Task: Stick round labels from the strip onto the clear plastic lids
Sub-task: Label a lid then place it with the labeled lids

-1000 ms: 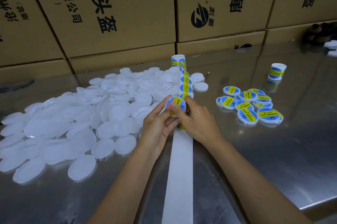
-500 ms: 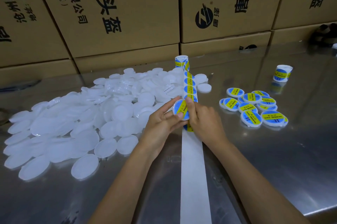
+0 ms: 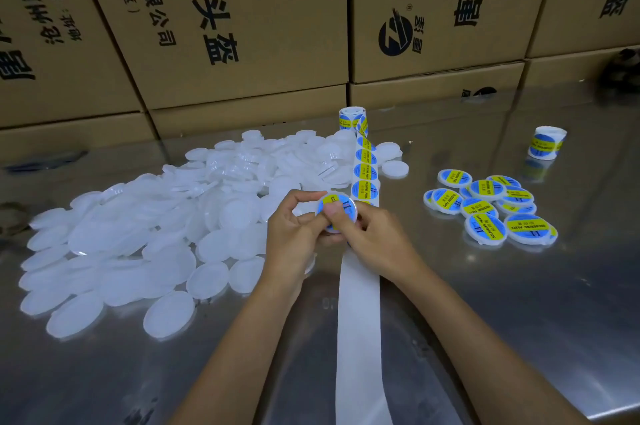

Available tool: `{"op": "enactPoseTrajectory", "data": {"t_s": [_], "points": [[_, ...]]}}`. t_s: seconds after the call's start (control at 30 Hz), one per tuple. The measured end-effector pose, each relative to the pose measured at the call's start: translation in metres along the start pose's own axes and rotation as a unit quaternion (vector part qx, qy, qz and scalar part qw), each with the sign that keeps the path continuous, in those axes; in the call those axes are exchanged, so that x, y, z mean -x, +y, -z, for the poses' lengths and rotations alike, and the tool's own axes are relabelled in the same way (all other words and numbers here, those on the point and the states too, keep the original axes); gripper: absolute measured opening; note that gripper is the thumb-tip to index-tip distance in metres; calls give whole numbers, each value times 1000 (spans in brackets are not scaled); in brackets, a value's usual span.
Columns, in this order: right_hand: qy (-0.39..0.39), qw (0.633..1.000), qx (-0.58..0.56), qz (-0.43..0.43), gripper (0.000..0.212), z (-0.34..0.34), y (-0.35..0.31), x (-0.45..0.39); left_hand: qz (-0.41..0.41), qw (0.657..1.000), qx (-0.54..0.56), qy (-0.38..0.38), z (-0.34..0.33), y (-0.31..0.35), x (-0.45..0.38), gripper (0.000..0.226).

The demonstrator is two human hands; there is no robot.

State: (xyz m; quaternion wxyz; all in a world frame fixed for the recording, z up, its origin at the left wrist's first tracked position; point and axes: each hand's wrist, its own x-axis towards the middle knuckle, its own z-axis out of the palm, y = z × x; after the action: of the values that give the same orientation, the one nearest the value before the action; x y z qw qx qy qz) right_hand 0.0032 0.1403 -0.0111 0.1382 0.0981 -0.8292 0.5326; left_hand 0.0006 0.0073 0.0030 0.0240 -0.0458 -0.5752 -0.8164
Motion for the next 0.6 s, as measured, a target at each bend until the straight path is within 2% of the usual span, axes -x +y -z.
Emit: {"op": "enactPoseTrajectory", "data": {"t_s": [0.13,0.27,0.43,0.5,0.6], "points": [[38,999,11,-3,72,-1,0,-3,2,1000,11,20,-3,-5,4,12],[68,997,20,12,63,2,-1,-1,-3,1000,-9,4,-5,-5,7,6],[102,995,19,11,50,7,4,-2,18,991,-43,-125,1,-3,8,35],[101,995,9,22,53,9,4,-2,27,987,-53,-149,3,-2,8,50],[97,995,-20,13,57,10,2,-1,18,986,-64,-150,4,0,5,52]]}}
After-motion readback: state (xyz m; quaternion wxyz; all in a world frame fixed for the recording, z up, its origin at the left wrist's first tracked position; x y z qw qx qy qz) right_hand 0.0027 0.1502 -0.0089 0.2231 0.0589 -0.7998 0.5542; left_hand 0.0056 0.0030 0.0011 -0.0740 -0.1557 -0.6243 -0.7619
